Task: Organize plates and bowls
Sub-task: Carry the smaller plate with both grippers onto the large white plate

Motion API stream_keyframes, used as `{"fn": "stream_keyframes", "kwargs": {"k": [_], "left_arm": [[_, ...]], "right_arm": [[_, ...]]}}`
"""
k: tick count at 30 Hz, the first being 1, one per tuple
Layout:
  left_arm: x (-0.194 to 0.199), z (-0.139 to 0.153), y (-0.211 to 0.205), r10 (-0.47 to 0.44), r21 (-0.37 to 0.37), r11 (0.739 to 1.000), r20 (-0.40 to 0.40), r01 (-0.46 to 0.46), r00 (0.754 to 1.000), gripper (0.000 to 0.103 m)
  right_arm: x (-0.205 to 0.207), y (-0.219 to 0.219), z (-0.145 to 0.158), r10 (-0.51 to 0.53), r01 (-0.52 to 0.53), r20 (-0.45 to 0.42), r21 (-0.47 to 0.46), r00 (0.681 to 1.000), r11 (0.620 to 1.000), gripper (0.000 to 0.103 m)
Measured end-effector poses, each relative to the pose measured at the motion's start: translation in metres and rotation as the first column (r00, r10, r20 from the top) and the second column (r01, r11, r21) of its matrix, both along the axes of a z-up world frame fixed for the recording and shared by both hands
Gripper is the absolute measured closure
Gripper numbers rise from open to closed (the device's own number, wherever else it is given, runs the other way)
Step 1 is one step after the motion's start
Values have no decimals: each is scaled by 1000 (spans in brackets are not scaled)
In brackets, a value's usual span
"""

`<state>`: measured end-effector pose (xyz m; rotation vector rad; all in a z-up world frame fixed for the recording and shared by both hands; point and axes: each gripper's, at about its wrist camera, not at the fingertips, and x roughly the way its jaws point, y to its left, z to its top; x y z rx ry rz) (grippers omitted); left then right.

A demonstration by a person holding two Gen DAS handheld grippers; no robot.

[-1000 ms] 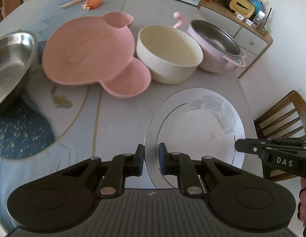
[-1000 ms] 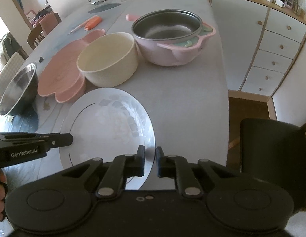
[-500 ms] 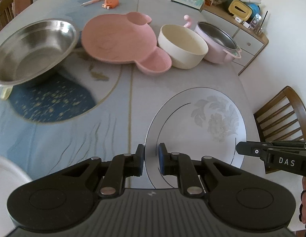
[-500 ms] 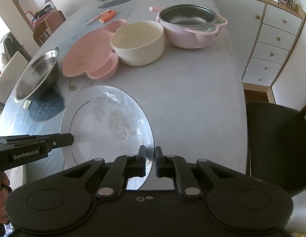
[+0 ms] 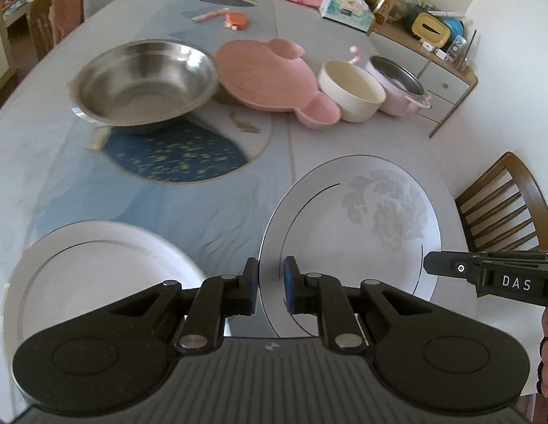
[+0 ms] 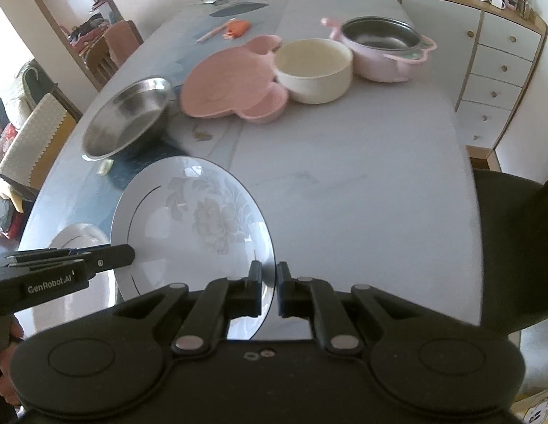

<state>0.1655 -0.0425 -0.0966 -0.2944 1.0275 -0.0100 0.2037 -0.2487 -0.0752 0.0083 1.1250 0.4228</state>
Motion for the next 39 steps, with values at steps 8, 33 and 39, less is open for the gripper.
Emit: {"fn": "stream_keyframes", "kwargs": {"k": [8, 33, 39], "left_arm": [[-45, 6, 53, 59, 19, 998, 2, -59, 998, 89], [-91, -30, 143, 184, 60, 982, -98, -178, 978, 89], [-87, -34, 142, 182, 67, 982, -112, -175, 977, 89]], "right_arm": [[-28, 54, -1, 54, -54, -13, 31, 998, 998, 95], [-53, 162, -40, 181, -181, -101, 16, 978, 983, 95], [-49, 161, -46, 182, -182, -120, 11, 976, 983, 95]]}}
